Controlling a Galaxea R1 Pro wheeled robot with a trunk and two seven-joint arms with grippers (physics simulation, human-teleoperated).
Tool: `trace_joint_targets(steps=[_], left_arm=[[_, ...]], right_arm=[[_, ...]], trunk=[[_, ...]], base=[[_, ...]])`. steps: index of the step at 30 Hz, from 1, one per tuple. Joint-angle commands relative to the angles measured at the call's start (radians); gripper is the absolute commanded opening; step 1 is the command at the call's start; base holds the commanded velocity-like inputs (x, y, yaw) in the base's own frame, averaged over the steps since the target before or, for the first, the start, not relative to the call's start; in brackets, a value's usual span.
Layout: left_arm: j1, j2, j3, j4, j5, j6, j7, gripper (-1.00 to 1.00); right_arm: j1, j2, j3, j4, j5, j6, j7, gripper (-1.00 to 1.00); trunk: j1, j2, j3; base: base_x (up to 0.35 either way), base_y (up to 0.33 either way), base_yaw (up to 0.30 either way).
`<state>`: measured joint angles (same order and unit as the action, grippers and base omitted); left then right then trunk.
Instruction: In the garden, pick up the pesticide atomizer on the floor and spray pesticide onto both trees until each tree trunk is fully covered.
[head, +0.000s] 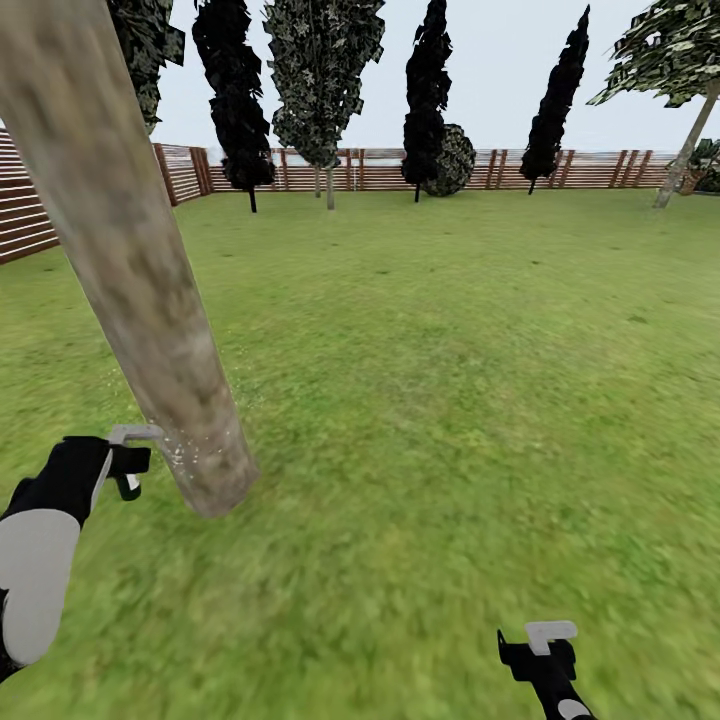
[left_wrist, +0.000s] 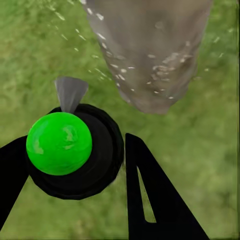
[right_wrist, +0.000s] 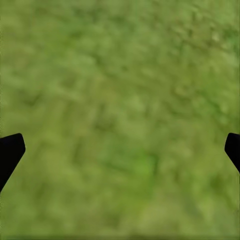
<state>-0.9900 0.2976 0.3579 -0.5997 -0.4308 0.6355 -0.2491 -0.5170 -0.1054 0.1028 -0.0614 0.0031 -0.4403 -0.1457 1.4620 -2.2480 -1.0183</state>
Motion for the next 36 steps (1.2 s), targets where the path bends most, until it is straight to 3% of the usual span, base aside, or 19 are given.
trace_joint_targets(steps=[1,17,23,26,28,32,36], left_arm=[[0.000,-0.001,0.002,-0.001,-0.002,0.000,-0.004,-1.00],[0.004,-0.009,0.003,0.015,-0.009,0.000,0.004,-1.00],[0.036,-0.008,0.000,0.008,-0.010,0.001,0.005,-1.00],[0.045,-0.006,0.002,0.014,-0.008,0.001,0.089,-1.00],[0.045,-0.009,0.004,0.015,-0.006,0.001,0.103,-1.00],[0.045,-0.041,0.006,0.015,-0.006,0.001,0.112,-1.00],[0.045,-0.044,0.007,0.015,-0.006,0.001,0.113,-1.00]], right_arm=[[0.000,0.000,0.000,0.000,0.000,0.000,0.000,1.00],[0.000,0.001,0.000,-0.002,0.000,0.000,0.001,1.00],[0.000,0.001,0.000,-0.002,0.000,0.000,0.002,1.00],[0.000,0.001,0.000,-0.002,0.000,0.000,0.002,1.00],[0.000,0.001,0.000,-0.002,0.000,0.000,0.002,1.00],[0.000,0.001,0.000,-0.001,0.000,0.000,0.001,1.00],[0.000,0.000,0.000,0.000,0.000,0.000,0.000,1.00]], trunk=[[0.000,0.000,0.000],[0.000,0.000,0.000],[0.000,0.000,0.000],[0.000,0.000,0.000],[0.000,0.000,0.000],[0.000,0.000,0.000],[0.000,0.000,0.000]], base=[[0.000,0.000,0.000],[0.036,-0.237,0.001],[0.005,-0.275,0.234],[0.078,-0.275,0.275],[0.088,-0.275,0.275],[0.117,-0.275,0.087],[0.129,-0.275,0.003]])
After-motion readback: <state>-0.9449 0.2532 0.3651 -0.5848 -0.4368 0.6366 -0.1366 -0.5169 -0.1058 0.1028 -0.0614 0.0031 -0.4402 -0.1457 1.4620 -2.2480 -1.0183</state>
